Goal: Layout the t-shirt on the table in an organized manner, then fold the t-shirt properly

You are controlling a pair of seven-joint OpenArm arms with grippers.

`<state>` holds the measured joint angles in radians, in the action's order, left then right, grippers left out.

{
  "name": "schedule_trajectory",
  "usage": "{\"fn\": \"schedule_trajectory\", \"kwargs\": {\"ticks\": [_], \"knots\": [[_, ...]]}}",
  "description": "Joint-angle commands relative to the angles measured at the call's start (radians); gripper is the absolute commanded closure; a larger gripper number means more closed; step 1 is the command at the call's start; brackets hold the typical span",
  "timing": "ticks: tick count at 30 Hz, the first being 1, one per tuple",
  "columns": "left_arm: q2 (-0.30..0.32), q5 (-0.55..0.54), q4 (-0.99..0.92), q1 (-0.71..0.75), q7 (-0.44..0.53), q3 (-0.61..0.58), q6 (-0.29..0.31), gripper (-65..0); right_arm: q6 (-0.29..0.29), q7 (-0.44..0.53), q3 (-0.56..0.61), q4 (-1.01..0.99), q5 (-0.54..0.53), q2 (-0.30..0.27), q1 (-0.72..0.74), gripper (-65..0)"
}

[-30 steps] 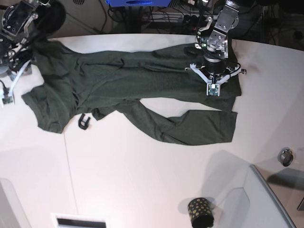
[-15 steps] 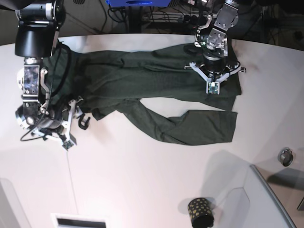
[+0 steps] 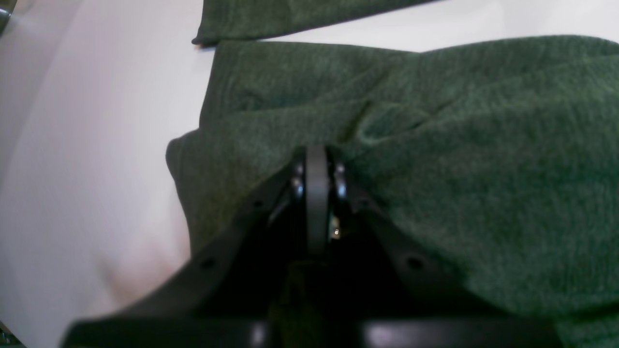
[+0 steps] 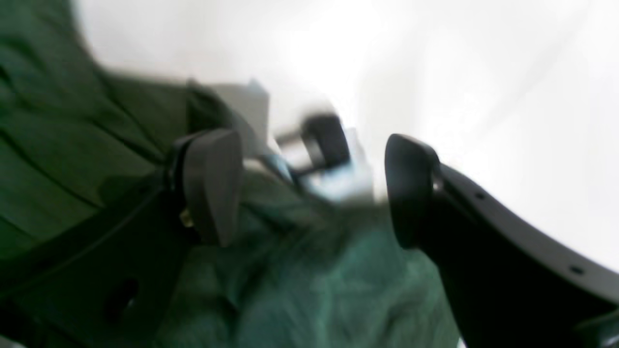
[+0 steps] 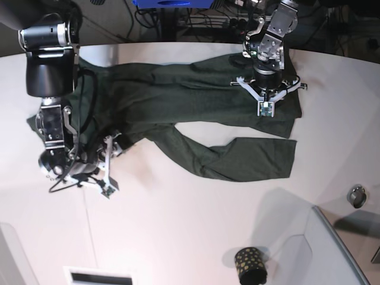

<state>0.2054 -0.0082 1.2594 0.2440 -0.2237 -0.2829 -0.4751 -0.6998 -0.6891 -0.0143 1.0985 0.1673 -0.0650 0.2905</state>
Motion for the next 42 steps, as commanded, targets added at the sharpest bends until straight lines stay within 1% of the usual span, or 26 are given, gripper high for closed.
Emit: {"fn": "schedule_trajectory", "kwargs": {"ticks": [1,5,8,11,12,14,17,18,20,21,23,28,29,31,33,36,40,42], "knots": [[0.002,-0.034,-0.002,0.01,-0.056,-0.002,0.02,0.0,0.002,0.016,0.0,-0.014,-0.001,-0.008,0.043,-41.9],[0.002,-0.036,-0.002,0.01,-0.056,-0.002,0.019,0.0,0.002,0.035,-0.003,-0.097,0.001,-0.009,0.075,-41.9],[0.002,-0.036,-0.007,0.01,-0.056,-0.002,0.019,0.0,0.002,0.053,0.0,-0.1,0.001,-0.017,0.077,-41.9],[0.002,-0.036,-0.007,0.01,-0.056,-0.002,0.019,0.0,0.002,0.053,0.003,-0.102,0.002,-0.022,0.086,-41.9],[0.002,-0.036,-0.008,0.01,-0.056,0.0,0.019,0.0,0.002,0.053,0.003,-0.103,0.002,-0.031,0.088,-41.6],[0.002,-0.036,-0.007,0.01,-0.056,0.0,0.019,0.0,0.002,0.053,0.003,-0.126,0.002,-0.034,0.095,-36.8],[0.002,-0.036,-0.005,0.01,-0.056,0.0,0.019,0.0,0.002,0.053,0.003,-0.168,0.002,-0.039,0.117,-23.9],[0.002,-0.036,-0.005,0.01,-0.056,0.0,0.019,0.0,0.002,0.053,0.003,-0.171,0.002,-0.039,0.117,-20.6],[0.002,-0.036,-0.007,0.01,-0.056,0.0,0.019,0.0,0.002,0.053,0.0,-0.171,0.019,-0.039,0.118,-16.7],[0.002,-0.036,-0.008,0.008,-0.056,0.0,0.019,0.0,0.002,0.053,-0.002,-0.171,0.041,-0.039,0.118,-15.9],[0.004,-0.036,-0.008,0.008,-0.056,0.0,0.019,0.0,0.002,0.055,-0.003,-0.171,0.071,-0.034,0.118,-16.4],[0.004,-0.036,-0.008,0.007,-0.056,0.0,0.019,0.0,0.002,0.055,-0.003,-0.172,0.071,-0.034,0.125,-15.0],[0.004,-0.036,-0.008,0.007,-0.056,0.0,0.019,0.0,0.002,0.055,-0.002,-0.172,0.071,-0.034,0.125,-13.4],[0.004,-0.036,-0.008,0.005,-0.056,0.0,0.019,0.0,0.002,0.049,0.0,-0.168,0.071,-0.034,0.125,-7.7],[0.004,-0.036,-0.008,0.005,-0.058,0.0,0.019,0.0,0.002,0.033,0.001,-0.153,0.071,-0.032,0.121,-5.0],[0.004,-0.036,-0.01,0.004,-0.058,0.0,0.019,0.0,0.002,0.004,0.001,-0.099,0.071,-0.029,0.108,-4.5],[0.004,-0.036,-0.01,0.002,-0.059,0.0,0.019,0.0,0.002,0.001,0.001,-0.031,0.071,-0.011,0.097,-4.4],[0.004,-0.036,-0.01,0.002,-0.059,0.0,0.019,0.0,0.002,-0.04,0.001,0.01,0.071,-0.009,0.095,-4.2]]}}
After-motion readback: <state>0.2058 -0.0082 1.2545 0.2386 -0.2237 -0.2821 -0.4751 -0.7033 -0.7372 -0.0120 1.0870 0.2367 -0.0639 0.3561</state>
